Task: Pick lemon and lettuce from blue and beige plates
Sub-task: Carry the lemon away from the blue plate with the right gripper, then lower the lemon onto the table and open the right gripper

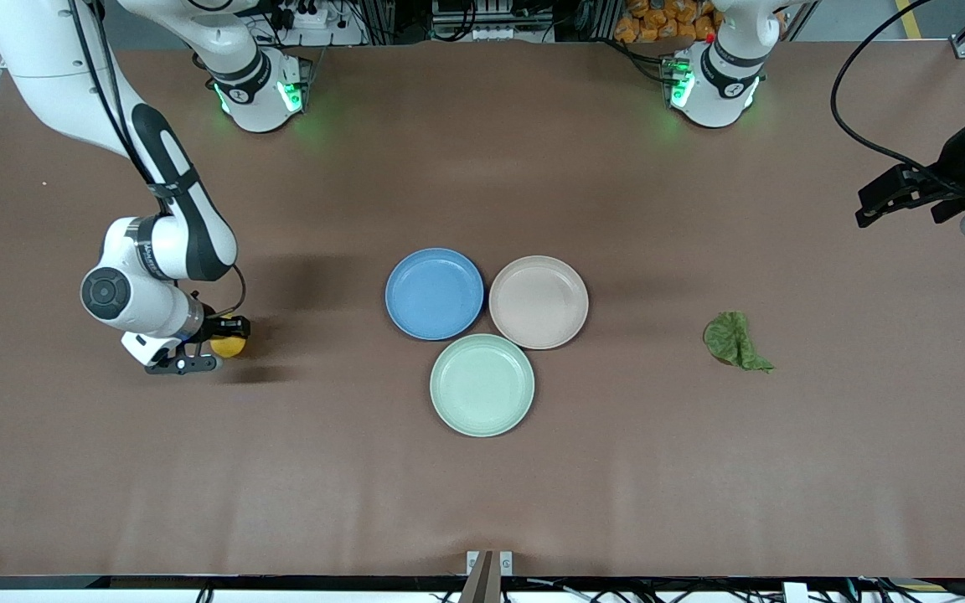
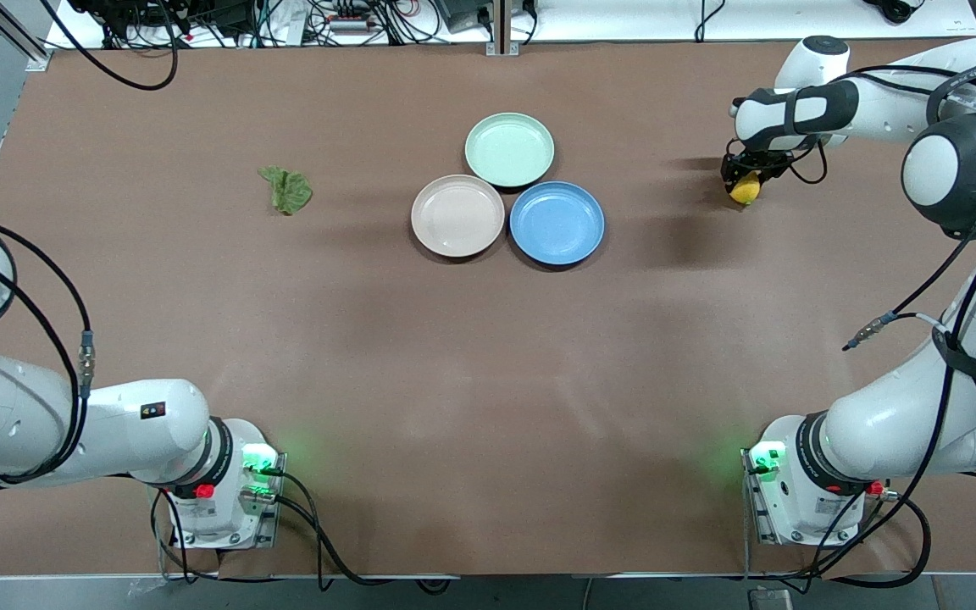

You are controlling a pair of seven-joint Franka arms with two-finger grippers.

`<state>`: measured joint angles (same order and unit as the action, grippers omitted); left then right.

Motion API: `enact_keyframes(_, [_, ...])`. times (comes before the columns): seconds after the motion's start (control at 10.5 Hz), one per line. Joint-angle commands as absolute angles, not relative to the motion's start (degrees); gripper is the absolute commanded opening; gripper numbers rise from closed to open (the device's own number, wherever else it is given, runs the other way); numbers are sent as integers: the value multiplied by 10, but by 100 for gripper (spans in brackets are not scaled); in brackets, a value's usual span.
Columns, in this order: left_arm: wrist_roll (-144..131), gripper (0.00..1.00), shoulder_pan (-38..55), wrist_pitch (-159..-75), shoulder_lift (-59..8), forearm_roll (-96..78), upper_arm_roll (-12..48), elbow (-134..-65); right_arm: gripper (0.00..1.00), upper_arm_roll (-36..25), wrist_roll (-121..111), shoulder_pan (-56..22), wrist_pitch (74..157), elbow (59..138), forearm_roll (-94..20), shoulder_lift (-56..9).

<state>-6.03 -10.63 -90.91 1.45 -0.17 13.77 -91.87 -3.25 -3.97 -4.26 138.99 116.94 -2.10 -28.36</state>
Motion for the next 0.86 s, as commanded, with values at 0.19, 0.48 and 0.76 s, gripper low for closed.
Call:
enact_keyframes(0.19, [-51, 100, -107, -906, 25, -8, 135, -924, 100, -28, -41, -44, 1395, 1167, -35, -287])
enact_keyframes(0.48, [-49, 100, -107, -907, 26, -9, 135, -923, 100, -28, -42, -44, 1301, 1132, -35, -257])
enact_keyframes(0.76, [-49, 100, -108, -911, 27, -12, 135, -922, 100, -28, -42, -44, 1234, 1102, -34, -225])
